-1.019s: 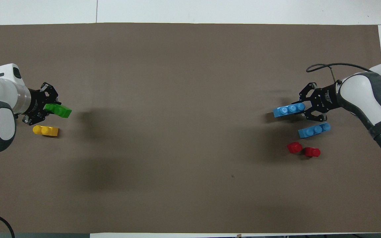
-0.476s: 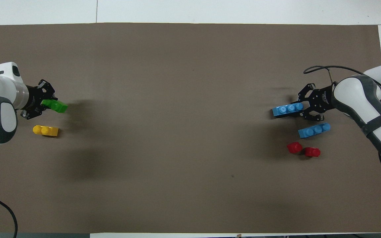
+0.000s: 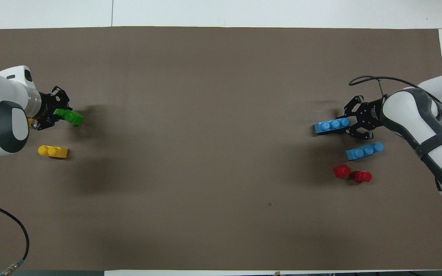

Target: Remove green block with left arm and hold with right

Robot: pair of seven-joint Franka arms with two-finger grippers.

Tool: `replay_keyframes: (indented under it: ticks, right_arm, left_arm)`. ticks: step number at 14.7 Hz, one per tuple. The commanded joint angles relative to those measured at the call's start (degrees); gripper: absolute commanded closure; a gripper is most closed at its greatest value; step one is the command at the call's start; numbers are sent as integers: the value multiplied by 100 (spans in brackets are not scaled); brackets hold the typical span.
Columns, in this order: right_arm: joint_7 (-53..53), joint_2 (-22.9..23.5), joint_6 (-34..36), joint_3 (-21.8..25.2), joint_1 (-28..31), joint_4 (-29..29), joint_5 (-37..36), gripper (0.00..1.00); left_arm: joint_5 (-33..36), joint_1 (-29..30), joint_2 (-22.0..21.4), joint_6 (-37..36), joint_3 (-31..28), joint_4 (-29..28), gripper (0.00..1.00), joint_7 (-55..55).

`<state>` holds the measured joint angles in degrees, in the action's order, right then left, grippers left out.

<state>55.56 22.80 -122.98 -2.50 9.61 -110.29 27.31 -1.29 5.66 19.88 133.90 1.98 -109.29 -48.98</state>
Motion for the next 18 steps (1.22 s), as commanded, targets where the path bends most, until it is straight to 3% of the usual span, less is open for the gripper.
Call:
replay_keyframes:
  ticks: [1, 4, 5, 6, 7, 8, 11, 14, 16, 18]
  right_arm:
    - [42, -21, -183, -40, 6, -107, -24, 100]
    - [130, -21, -218, -40, -20, -107, -24, 100]
    - [139, -21, -218, -40, -20, -98, -24, 76]
    - [156, -21, -209, -40, -20, -81, -33, 59]
    - [165, -21, -183, -40, -46, -54, -33, 42]
    - [165, -21, -156, -40, -64, -28, -33, 38]
    - [174, -30, 115, -31, 15, 200, -33, 35]
    - [393, -117, 519, -13, -29, 525, -121, 23]
    - [630, -389, 678, -13, -64, 561, -138, 9]
    - [710, -652, 845, -13, -64, 561, -287, 1]
  left_arm:
    - [14, 75, 183, 136, 48, 110, 100, 134]
    - [14, 84, 174, 127, 48, 92, 100, 283]
    - [14, 84, 174, 118, 48, 83, 100, 371]
    - [14, 93, 174, 118, 48, 83, 83, 441]
    - [14, 119, 174, 118, 48, 83, 20, 598]
    - [14, 111, 174, 101, 48, 83, 0, 731]
    - [58, 102, 148, 48, 48, 92, 0, 811]
    - [50, 75, 95, -48, 48, 127, 0, 829]
    - [50, 93, 95, 13, 48, 118, 0, 829]
    - [50, 119, 95, -13, 48, 145, 0, 837]
